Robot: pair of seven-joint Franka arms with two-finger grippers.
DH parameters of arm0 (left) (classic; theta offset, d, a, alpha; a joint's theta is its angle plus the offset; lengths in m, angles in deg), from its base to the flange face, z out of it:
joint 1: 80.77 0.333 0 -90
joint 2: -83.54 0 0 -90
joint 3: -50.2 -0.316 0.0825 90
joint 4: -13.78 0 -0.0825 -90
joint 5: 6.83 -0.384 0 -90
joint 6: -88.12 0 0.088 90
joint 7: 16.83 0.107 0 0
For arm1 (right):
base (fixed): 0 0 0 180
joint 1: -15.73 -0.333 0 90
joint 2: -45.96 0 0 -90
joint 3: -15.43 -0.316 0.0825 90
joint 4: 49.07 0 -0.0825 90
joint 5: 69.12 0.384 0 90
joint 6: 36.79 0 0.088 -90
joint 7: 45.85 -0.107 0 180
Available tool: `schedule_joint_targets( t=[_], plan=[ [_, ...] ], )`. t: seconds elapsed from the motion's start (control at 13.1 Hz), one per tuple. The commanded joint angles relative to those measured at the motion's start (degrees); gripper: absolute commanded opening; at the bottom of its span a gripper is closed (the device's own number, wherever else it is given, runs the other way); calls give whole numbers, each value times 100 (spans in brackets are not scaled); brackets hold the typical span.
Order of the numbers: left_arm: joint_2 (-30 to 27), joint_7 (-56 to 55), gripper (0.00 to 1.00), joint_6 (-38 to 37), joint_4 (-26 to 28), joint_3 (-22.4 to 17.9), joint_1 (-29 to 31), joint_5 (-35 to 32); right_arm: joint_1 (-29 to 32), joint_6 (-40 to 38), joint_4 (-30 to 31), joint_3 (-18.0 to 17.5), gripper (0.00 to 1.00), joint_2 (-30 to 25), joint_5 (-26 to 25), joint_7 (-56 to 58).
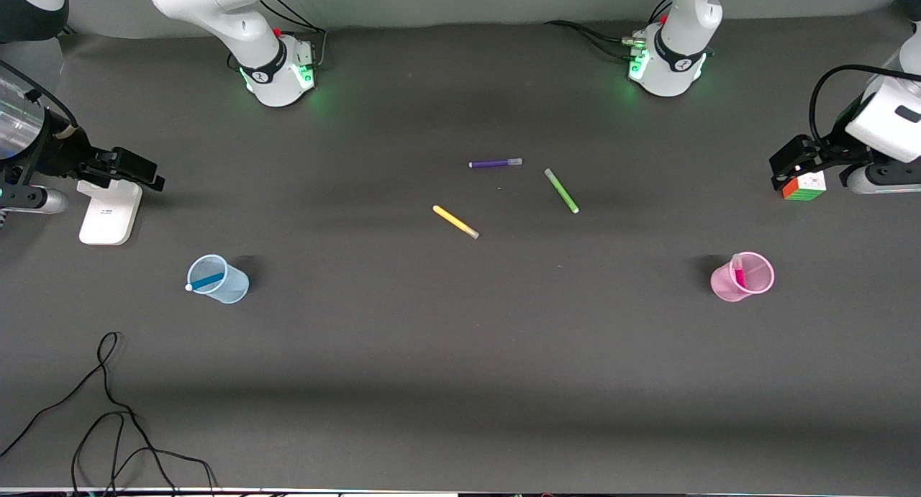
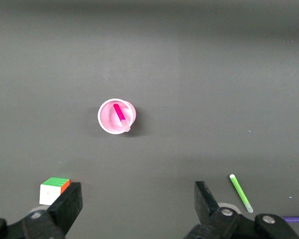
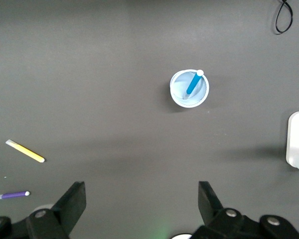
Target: Place pink and blue markers in matching cups
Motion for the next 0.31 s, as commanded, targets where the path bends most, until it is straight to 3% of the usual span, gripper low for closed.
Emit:
schedule_joint_targets(
  t=[0.0,0.23],
  plan=[
    [-50,75,100,-71,-13,-1,-60,55,44,-9,125,-83,100,-136,-189,129],
    [-6,93,100,-71,-13,-1,-60,55,44,-9,108,-92,100,-136,-189,120]
  ],
)
